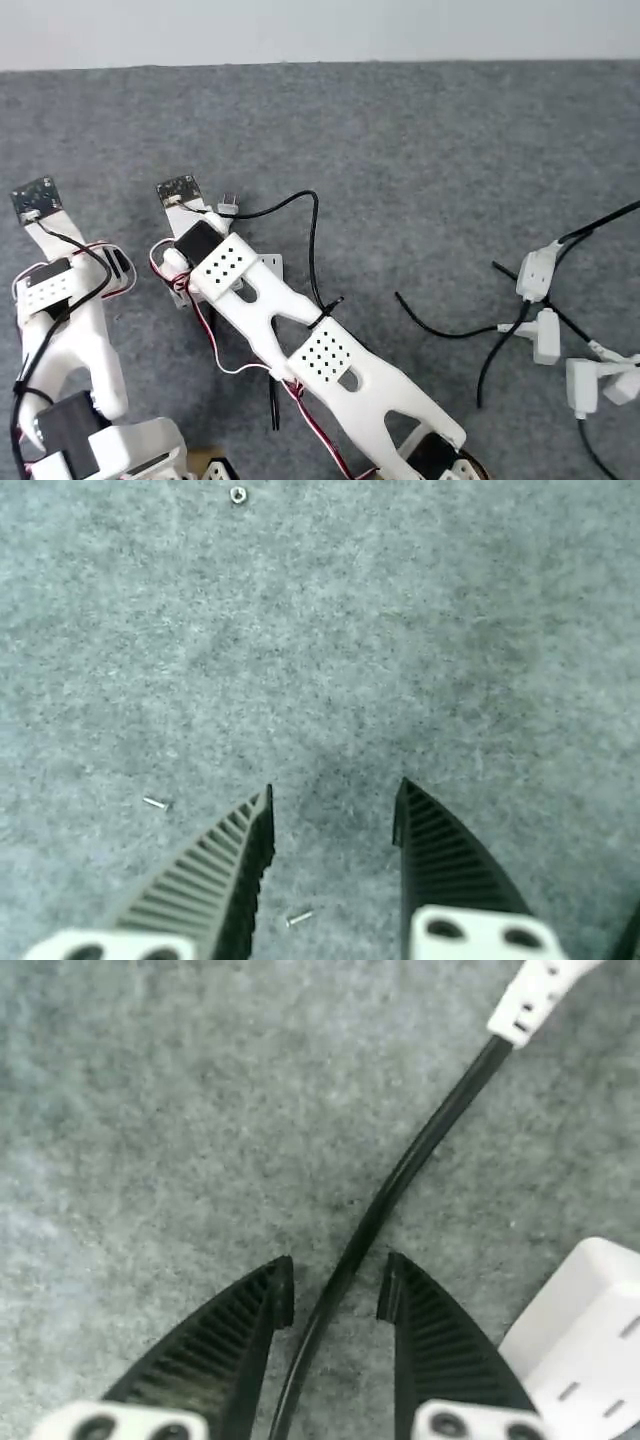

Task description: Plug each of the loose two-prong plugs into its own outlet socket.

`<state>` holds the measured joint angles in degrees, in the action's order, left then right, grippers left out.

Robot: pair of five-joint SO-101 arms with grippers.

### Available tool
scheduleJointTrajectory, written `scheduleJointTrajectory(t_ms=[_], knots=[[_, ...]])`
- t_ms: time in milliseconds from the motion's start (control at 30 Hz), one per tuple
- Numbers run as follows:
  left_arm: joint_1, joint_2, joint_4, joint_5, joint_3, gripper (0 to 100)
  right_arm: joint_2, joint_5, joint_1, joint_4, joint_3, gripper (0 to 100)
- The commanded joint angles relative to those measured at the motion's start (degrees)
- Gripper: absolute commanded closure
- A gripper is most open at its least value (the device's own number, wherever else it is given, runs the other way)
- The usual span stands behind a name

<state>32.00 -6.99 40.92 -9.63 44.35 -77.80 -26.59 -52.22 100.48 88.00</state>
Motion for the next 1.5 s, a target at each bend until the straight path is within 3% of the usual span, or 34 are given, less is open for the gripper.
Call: scheduleJointTrajectory(t_ms=[0,67,367,700,900,1467], knots=[[0.26,-0.26,0.26,-0.35,-1.10,81,2.15,-0.44,0.04,2.33,-2.64,90.5],[0.26,-0.26,0.26,-0.35,-1.01,81,1.98,-0.35,0.31,2.33,-2.64,99.5],[0.26,-0.26,0.26,-0.35,-1.01,81,8.92,2.99,-0.04,2.77,-15.30,99.1],[0.26,-0.26,0.18,-0.35,-1.01,81,30.29,5.80,-1.36,2.42,-35.08,99.1],[0.18,-0.26,0.18,-0.35,-1.01,81,45.49,12.92,-1.45,2.59,-41.14,99.1],[0.18,-0.26,-0.88,-0.35,-1.01,81,90.42,24.79,15.25,2.68,-53.63,99.1]])
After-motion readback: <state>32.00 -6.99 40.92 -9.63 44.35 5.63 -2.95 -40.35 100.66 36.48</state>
